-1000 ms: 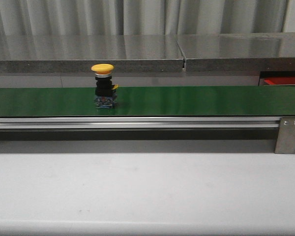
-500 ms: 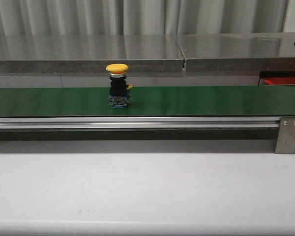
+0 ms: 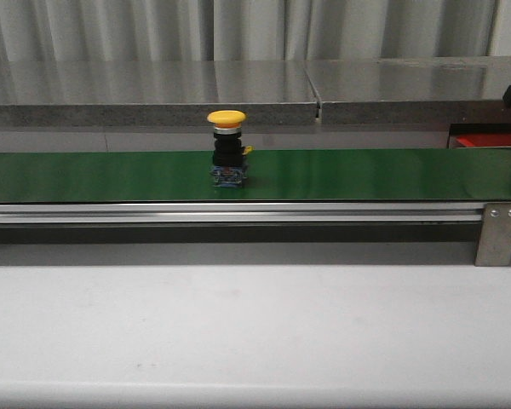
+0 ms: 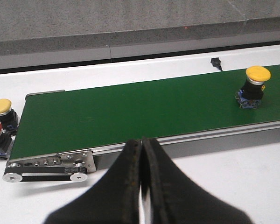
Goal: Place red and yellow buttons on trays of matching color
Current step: 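Move the right gripper back above the arriving yellow push-button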
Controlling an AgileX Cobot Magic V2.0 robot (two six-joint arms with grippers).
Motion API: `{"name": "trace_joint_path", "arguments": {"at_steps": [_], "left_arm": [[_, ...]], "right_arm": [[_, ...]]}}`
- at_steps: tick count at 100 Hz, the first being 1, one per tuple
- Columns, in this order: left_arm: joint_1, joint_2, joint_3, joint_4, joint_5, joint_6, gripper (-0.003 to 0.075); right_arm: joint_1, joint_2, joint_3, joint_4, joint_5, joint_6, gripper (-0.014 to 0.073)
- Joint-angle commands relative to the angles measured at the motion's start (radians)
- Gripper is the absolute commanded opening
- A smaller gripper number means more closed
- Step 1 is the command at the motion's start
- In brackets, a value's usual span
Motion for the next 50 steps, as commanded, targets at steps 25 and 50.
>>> {"name": "trace_joint_path", "arguments": {"at_steps": [25, 50], "left_arm": [[-0.009, 0.006, -0.027, -0.022, -0.075, -0.003, -0.0020], [-0.009, 0.006, -0.027, -0.022, -0.075, -0.003, -0.0020]], "right_arm": [[-0.007, -0.174, 0.054, -0.001, -0.105, -0.009, 0.0559], [-0.001, -0.362, 0.223, -0.007, -0.160, -0.027, 0.0559]]}}
